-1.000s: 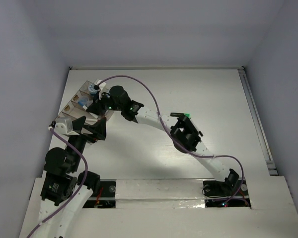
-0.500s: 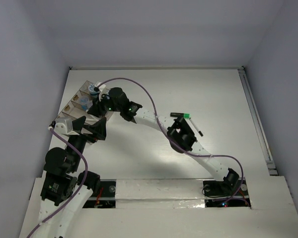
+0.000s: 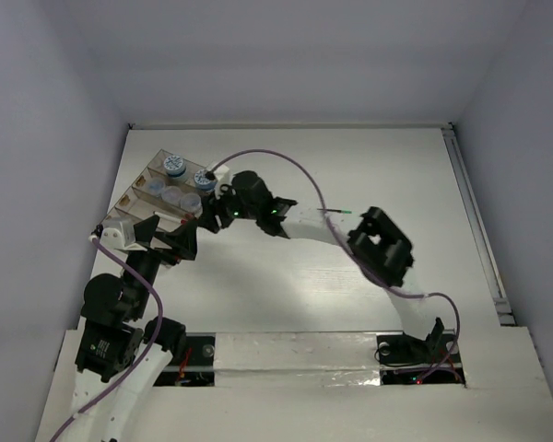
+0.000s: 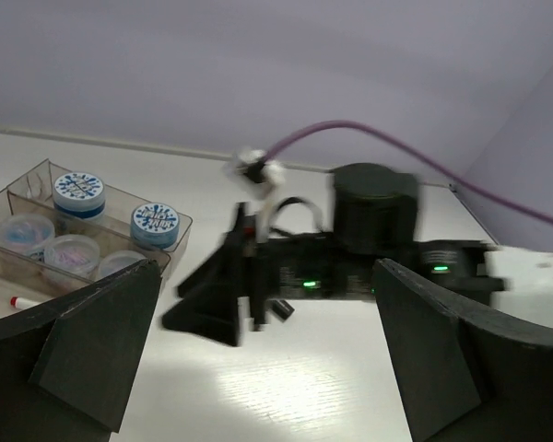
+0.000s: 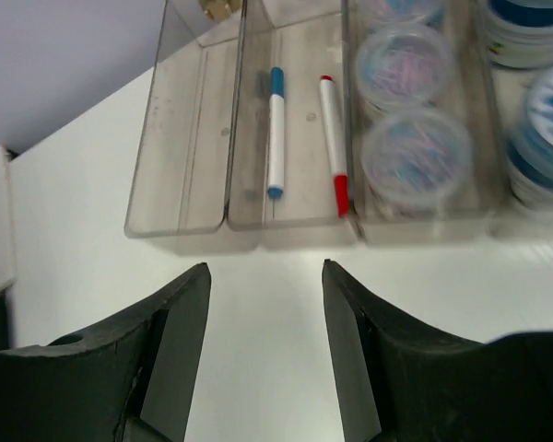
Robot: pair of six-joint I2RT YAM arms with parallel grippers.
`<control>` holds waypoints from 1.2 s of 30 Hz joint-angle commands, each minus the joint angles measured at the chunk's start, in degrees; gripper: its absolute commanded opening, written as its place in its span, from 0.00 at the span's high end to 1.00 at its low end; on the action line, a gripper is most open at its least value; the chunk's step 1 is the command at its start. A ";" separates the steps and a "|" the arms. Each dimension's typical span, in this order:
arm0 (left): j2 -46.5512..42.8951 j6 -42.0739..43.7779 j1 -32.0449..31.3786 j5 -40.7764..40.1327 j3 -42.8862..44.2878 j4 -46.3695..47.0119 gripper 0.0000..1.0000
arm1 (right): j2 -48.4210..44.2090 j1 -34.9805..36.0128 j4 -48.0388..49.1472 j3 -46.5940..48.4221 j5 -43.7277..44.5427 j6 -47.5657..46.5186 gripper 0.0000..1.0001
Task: Sort the stationery into containers
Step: Place the pen in the storage box, then pick up the pen from the center of the board.
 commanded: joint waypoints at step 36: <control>-5.60 0.90 -5.39 -1.49 1.12 3.00 0.01 | -37.17 -35.54 -38.45 -50.52 22.09 8.31 0.74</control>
